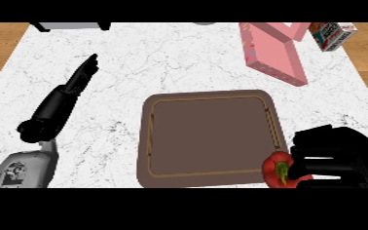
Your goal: Pick the bell pepper from the tray and place it in the cardboard box
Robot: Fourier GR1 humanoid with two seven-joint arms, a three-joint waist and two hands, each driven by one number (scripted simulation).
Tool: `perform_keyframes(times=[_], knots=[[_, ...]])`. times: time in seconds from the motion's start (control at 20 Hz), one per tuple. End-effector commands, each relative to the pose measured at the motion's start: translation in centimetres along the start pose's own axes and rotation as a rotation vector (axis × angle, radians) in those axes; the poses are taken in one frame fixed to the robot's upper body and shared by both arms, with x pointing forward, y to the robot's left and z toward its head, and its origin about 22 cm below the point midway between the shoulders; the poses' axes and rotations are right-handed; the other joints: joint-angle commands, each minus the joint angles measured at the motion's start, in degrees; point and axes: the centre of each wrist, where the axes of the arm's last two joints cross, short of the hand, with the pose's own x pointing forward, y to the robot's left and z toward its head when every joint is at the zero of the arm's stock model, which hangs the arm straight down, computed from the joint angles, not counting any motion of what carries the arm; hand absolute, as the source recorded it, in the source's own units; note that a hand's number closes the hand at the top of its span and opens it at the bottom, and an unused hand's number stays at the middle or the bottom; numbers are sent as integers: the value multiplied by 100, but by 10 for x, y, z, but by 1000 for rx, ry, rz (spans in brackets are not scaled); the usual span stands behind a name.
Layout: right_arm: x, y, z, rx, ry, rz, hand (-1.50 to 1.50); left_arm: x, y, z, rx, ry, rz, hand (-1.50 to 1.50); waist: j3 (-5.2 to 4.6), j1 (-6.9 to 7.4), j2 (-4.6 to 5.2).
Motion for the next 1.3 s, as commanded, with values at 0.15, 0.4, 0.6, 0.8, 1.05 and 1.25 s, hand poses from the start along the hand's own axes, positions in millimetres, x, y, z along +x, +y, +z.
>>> perform_keyframes(times=[0.15,0.4,0.6,0.8,1.05,1.25], knots=[[14,-94,56,-238,6,-12,150,-3,2,8,-3,3,-13,0,-2,24,4],[-8,-124,77,-406,291,-163,150,7,-9,4,-22,-17,-5,0,-13,130,9],[-34,-163,85,-504,456,-188,150,18,-7,-8,-29,-22,-5,0,-12,226,30],[-66,-191,76,-573,552,-230,150,18,-9,-16,-54,-38,-2,0,-11,289,55],[-104,-213,85,-531,632,-194,150,13,-7,-20,-58,-27,8,0,-6,312,69],[-132,-208,64,-395,664,-107,150,6,-14,-23,-59,-41,7,0,-6,408,108]])
